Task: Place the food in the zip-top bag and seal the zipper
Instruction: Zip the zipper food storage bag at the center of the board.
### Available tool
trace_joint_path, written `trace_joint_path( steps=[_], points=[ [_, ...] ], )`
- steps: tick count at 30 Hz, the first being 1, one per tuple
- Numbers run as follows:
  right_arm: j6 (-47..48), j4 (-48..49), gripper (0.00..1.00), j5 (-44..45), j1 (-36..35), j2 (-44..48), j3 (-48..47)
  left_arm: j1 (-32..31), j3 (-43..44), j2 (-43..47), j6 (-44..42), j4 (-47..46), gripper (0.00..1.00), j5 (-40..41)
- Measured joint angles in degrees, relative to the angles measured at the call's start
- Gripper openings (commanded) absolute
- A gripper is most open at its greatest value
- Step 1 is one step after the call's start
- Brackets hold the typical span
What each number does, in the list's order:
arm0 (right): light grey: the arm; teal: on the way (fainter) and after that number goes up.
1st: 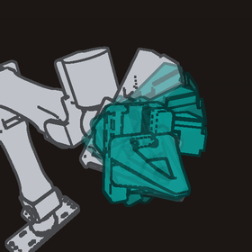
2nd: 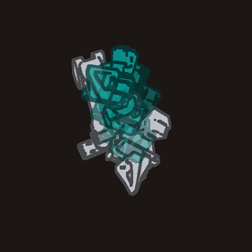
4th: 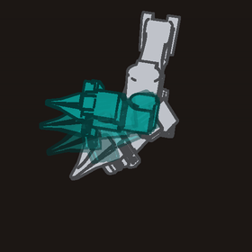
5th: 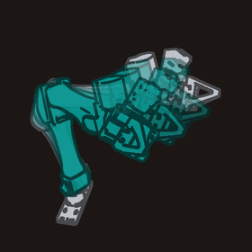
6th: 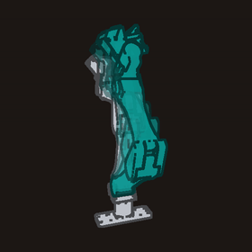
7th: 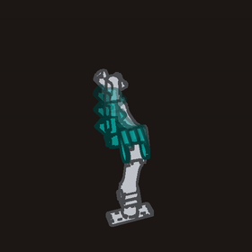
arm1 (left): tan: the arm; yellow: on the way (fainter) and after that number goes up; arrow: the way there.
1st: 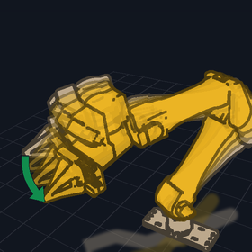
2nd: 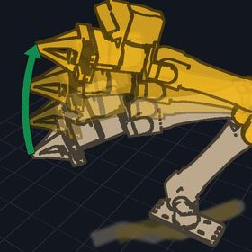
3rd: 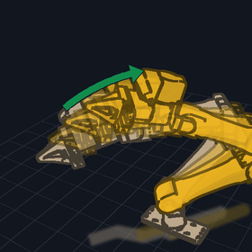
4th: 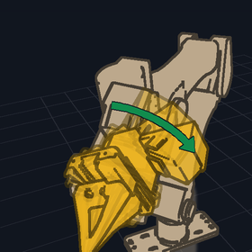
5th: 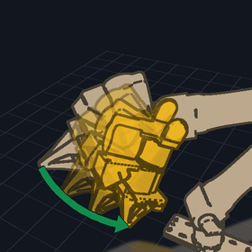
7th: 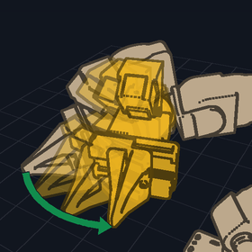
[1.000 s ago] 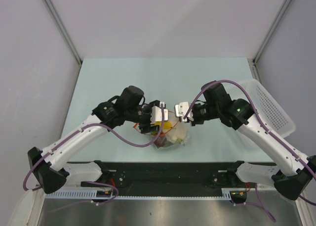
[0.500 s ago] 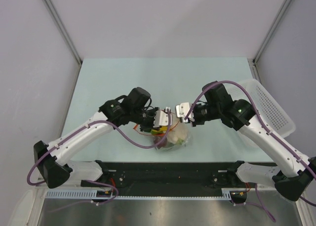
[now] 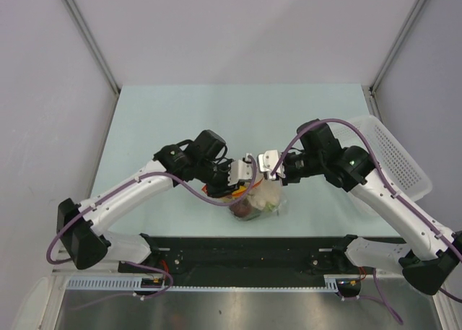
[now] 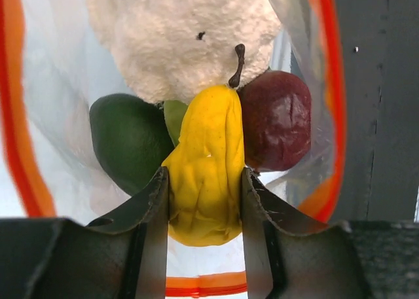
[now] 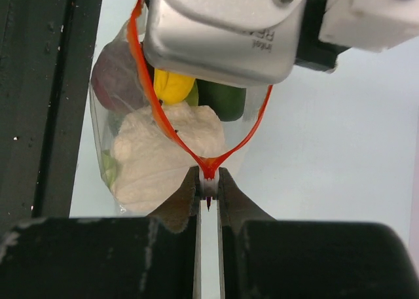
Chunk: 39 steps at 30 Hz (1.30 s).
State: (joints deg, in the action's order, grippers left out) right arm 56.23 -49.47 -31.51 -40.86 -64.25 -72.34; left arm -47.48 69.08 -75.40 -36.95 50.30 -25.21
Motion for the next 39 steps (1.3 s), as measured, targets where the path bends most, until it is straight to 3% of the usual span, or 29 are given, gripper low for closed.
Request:
trace_joint_path(
  steps=[3, 6, 10, 16, 20, 28, 39],
  points=[
    [-0.04, 0.04, 0.0, -0.02, 0.02, 0.17, 0.0, 0.2, -0.13, 0.92, 2.25, -1.73, 0.73, 0.48],
    [-0.07, 0.13, 0.0, -0.42, 0.02, 0.22, 0.0, 1.29, -0.13, 3.85, 4.0, -2.58, 0.88, -0.15],
    [-0.09, 0.35, 0.0, -0.46, 0.02, 0.22, 0.0, 3.93, 1.46, 10.19, 5.64, -2.6, 0.98, -2.08],
    [-0.31, 0.46, 0.0, -0.44, -0.13, 0.39, 0.0, 3.93, 10.34, 11.78, 8.46, -2.99, 1.0, -2.34],
    [-1.16, 0.5, 0.0, -0.42, -0.31, 0.48, 0.0, -0.42, 11.67, 10.47, 12.13, -7.61, 1.0, 0.72],
    [-3.21, 0.48, 0.0, -0.39, -0.31, 0.74, 0.0, -10.45, -8.28, 18.08, 17.55, -25.31, 1.0, 10.29],
    [-3.63, 0.04, 0.0, -0.92, -0.24, 1.27, 0.0, -19.5, -17.66, 17.99, 11.58, -44.85, 1.0, 21.46]
  ],
)
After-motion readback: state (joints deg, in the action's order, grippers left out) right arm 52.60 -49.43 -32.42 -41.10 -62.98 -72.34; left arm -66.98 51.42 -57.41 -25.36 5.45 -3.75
